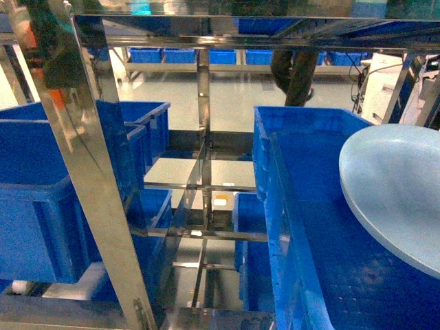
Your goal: Place blue tray on left shelf second layer neatly
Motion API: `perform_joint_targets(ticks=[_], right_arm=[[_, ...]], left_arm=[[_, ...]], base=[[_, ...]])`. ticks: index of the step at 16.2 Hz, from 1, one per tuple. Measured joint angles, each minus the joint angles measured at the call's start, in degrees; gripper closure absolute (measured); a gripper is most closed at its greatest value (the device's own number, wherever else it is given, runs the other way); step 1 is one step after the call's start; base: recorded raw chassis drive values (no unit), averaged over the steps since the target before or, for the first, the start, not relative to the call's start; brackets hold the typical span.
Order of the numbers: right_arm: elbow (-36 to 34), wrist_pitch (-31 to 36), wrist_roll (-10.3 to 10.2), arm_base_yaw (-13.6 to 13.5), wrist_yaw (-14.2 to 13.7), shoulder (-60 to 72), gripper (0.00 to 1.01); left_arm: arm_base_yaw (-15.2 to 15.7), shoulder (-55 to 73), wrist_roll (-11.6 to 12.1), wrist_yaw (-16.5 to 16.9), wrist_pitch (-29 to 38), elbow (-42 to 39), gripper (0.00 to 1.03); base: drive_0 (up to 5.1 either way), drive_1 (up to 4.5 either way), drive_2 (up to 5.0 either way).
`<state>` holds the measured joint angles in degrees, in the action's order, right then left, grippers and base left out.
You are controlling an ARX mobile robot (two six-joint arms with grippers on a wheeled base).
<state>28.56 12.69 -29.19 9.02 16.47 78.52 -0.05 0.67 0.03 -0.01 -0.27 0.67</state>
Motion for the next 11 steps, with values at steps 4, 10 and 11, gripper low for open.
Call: perform_joint_targets(ticks=[4,10,11], right_arm=[[4.9,4.2,-1.4,1.5,-3.2,10.8,0.99],[11.2,6.1,-1.3,0.2,-4.6,20.5,0.97],[11.3,5.4,-1.4,0.0,-2.6,19.6,0.87]], left_arm=[[0.0,0.0,0.0,0.0,0.0,0.0,0.05],[0.0,0.0,0.0,0.0,0.0,0.0,0.05],[0.0,0.0,0.0,0.0,0.0,0.0,0.05]], base=[[0.0,0.00,0.0],[0.0,0.00,0.0],[0.0,0.00,0.0]])
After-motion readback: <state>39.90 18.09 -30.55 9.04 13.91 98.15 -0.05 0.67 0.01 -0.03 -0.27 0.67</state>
